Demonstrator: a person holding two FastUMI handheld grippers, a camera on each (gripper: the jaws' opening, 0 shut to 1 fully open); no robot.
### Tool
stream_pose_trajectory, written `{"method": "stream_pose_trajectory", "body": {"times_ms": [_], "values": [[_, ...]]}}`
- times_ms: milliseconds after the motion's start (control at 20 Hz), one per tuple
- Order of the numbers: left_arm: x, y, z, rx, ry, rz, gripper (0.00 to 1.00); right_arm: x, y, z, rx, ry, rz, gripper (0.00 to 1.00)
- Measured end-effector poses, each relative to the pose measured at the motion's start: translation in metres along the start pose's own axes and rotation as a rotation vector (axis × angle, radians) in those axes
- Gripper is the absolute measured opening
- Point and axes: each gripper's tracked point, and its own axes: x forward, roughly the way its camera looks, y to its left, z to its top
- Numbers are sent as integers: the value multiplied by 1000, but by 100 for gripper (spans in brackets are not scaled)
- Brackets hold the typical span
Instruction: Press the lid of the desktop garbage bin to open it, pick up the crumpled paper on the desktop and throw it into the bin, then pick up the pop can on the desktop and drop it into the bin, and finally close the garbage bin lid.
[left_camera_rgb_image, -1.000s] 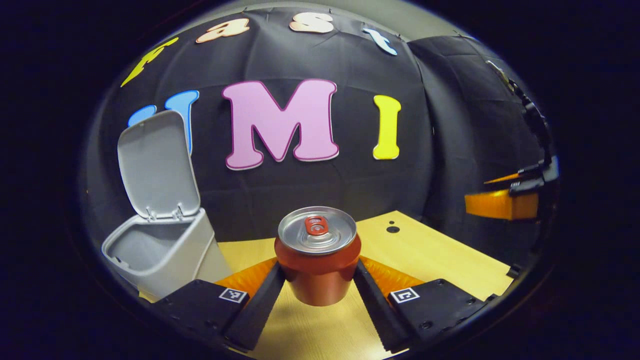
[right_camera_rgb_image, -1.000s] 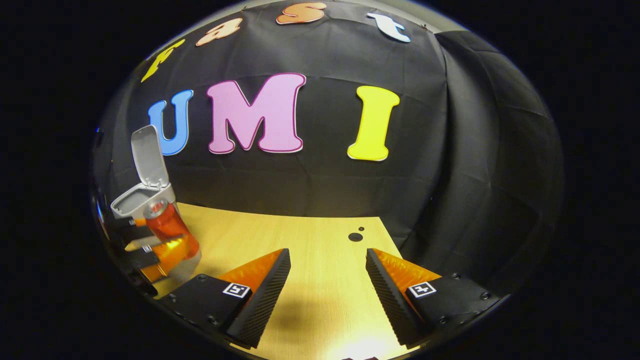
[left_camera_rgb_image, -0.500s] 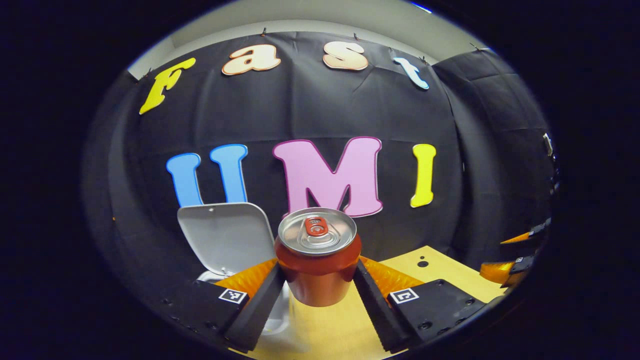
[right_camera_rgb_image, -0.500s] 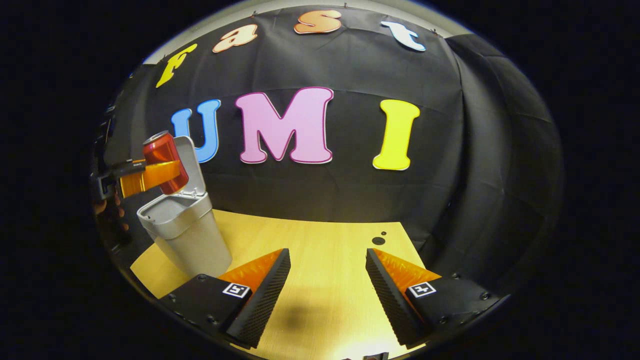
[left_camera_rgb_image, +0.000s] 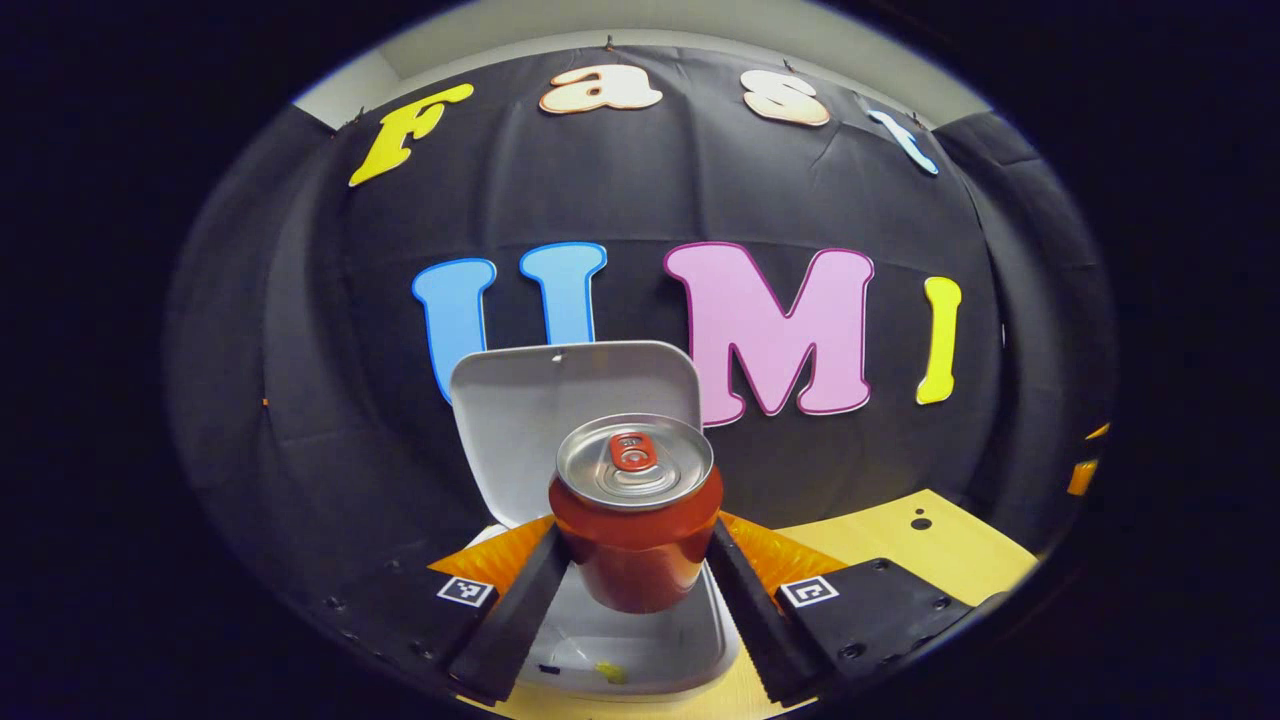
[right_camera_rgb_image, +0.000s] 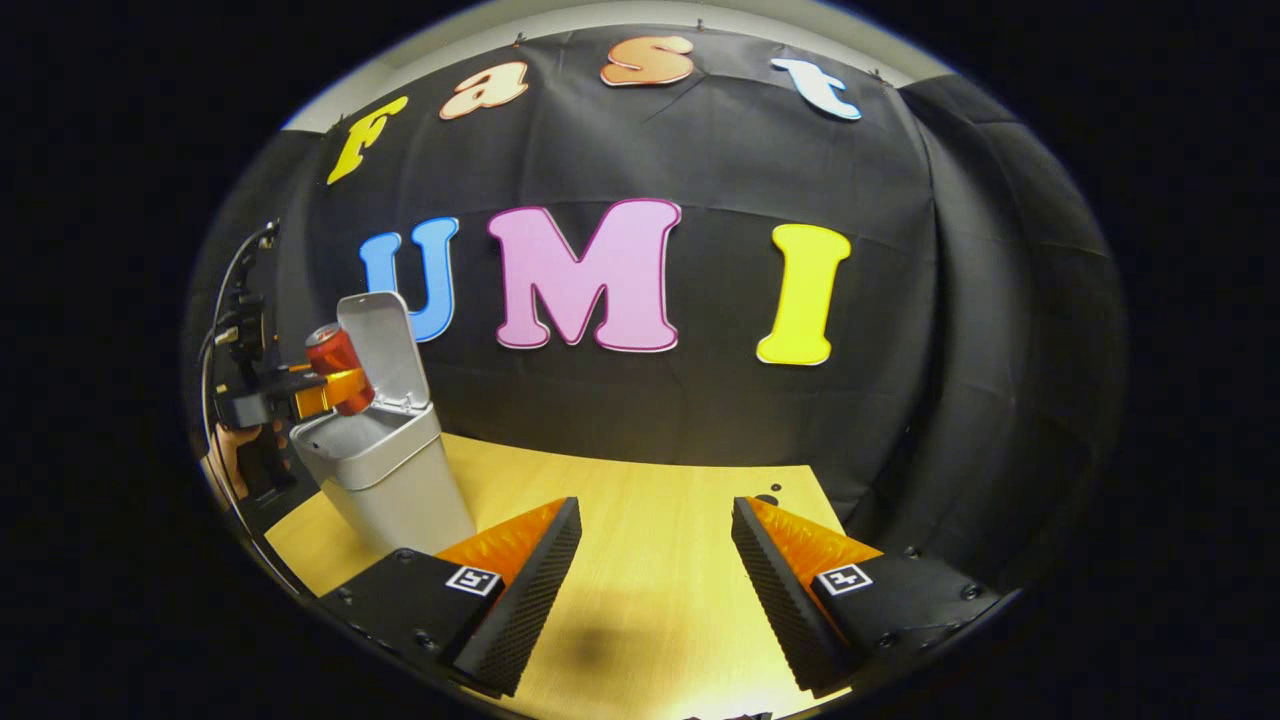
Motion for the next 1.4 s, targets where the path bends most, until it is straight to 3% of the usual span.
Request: {"method": "stream_pose_trajectory", "body": {"times_ms": [350,600,700,1050,1400], "values": [[12,15,-42,-60,92,49,89,-11,-45,-16,11,12,-94,97],[9,15,-49,-45,110,74,89,-4,-30,-25,14,35,-45,98],[4,15,-43,-51,95,82,94,-4,-23,-27,6,40,-23,98],[-12,23,26,-13,21,82,95,1,-7,-11,-2,15,48,98],[9,28,113,-42,-60,21,96,6,18,46,73,-82,133,97]]}}
